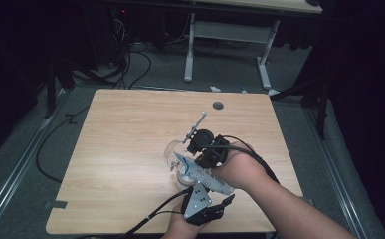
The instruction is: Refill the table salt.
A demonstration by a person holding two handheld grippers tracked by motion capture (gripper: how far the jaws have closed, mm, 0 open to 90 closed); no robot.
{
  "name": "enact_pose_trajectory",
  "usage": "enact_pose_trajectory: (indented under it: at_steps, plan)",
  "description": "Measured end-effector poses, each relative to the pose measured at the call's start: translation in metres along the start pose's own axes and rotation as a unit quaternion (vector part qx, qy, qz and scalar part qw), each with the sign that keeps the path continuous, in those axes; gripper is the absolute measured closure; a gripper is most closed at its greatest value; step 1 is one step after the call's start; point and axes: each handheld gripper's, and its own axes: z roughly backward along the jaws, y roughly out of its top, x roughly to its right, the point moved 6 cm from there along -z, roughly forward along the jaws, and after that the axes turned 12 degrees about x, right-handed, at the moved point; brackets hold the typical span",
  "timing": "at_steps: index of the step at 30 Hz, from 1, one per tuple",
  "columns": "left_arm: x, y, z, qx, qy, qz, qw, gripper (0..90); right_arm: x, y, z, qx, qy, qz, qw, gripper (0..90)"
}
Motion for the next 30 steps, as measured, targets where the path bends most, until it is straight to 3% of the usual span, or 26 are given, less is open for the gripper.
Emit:
enact_pose_trajectory:
  at_steps: [30]
  plan:
    - [-0.0005,-0.0022,0.0019,-0.002,-0.001,-0.007,1.0,53.2,-0.0009,-0.0015,-0.0001,0.002,0.002,-0.002,1.0,90.0]
